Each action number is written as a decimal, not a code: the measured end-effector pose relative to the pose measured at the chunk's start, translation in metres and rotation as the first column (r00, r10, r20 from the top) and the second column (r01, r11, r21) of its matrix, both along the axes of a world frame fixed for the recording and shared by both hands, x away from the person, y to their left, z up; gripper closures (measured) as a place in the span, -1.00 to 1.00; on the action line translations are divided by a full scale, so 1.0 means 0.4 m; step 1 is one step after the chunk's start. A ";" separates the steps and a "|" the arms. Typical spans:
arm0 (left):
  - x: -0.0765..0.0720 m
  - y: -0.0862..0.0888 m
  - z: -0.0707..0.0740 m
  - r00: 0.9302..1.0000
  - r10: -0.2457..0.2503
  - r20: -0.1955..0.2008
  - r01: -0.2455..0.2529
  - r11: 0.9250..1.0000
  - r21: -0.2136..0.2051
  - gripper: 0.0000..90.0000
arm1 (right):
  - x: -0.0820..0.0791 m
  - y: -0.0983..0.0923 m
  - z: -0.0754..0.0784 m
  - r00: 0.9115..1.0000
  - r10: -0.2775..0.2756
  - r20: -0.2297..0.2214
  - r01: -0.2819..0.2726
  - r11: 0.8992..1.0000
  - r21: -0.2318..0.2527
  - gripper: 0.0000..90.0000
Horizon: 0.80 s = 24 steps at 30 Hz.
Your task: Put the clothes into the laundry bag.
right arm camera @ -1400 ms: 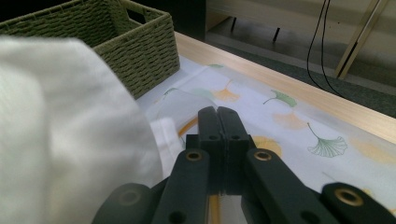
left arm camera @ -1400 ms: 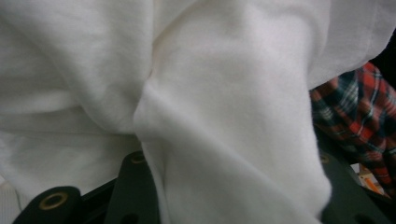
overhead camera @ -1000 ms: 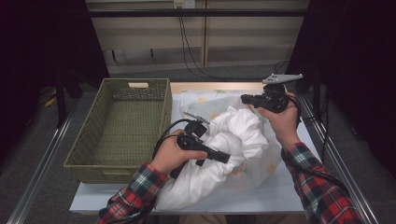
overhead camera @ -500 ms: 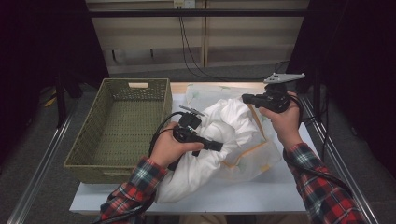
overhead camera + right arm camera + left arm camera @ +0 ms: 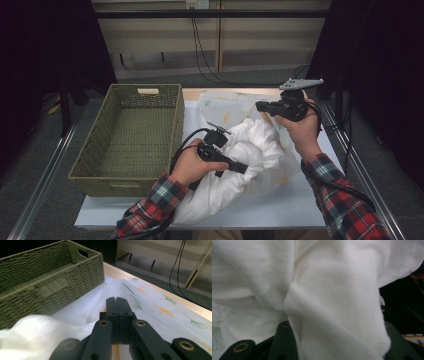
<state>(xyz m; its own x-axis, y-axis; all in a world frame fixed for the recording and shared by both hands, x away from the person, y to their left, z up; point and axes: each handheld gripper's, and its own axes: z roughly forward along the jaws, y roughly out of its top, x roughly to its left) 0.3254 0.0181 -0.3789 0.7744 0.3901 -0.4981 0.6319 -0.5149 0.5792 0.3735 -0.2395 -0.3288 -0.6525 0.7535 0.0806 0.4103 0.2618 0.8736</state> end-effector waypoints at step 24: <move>0.011 -0.031 -0.034 0.997 0.048 0.066 -0.053 0.995 0.087 0.26 | -0.016 -0.001 0.005 1.000 0.011 0.010 -0.011 1.000 0.002 0.99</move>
